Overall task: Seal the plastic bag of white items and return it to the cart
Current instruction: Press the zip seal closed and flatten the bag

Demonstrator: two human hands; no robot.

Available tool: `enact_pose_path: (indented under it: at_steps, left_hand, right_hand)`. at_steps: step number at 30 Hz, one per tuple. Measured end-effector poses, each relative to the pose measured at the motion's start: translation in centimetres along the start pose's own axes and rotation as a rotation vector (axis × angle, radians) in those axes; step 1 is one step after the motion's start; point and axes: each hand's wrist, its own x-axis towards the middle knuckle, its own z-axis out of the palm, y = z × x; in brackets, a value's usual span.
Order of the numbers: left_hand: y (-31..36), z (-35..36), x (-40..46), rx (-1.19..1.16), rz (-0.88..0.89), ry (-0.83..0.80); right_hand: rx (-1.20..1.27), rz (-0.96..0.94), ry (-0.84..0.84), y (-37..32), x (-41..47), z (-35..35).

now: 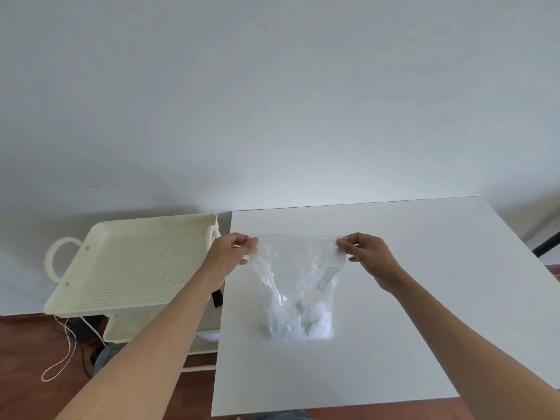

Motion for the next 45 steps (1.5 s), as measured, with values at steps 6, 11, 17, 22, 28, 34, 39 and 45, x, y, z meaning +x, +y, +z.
enact_pose_path:
  at_steps: [6, 11, 17, 22, 28, 34, 39, 45]
  left_hand:
    - [-0.1, -0.1, -0.2, -0.062, 0.004, -0.043]
    - [-0.1, 0.1, 0.2, -0.024, 0.007, 0.005]
    - [0.2, 0.2, 0.1, -0.024, 0.03, 0.002]
    - [-0.2, 0.1, -0.3, -0.073, 0.031, -0.071]
    - [0.1, 0.1, -0.5, -0.023, 0.023, -0.059]
    - [0.1, 0.3, -0.2, -0.013, 0.04, -0.042]
    - [0.0, 0.6, -0.4, -0.067, 0.02, -0.107]
    - [-0.1, 1.1, -0.2, 0.022, 0.02, -0.097]
  right_hand:
    - [0.01, 0.023, 0.059, 0.4, -0.1, 0.0]
    - [0.046, 0.015, 0.017, 0.3, -0.4, -0.1]
    - [0.08, -0.004, -0.038, 0.2, -0.3, 0.0]
    - [0.044, 0.008, 0.019, 0.3, -0.2, 0.0]
    - [0.06, -0.014, -0.042, 0.1, -0.3, 0.1]
    - [0.055, -0.008, -0.147, 0.0, -0.4, 0.5]
    - [0.095, 0.008, -0.118, -0.2, -0.4, 0.9]
    - [0.044, -0.023, -0.051, -0.4, -0.7, 1.8]
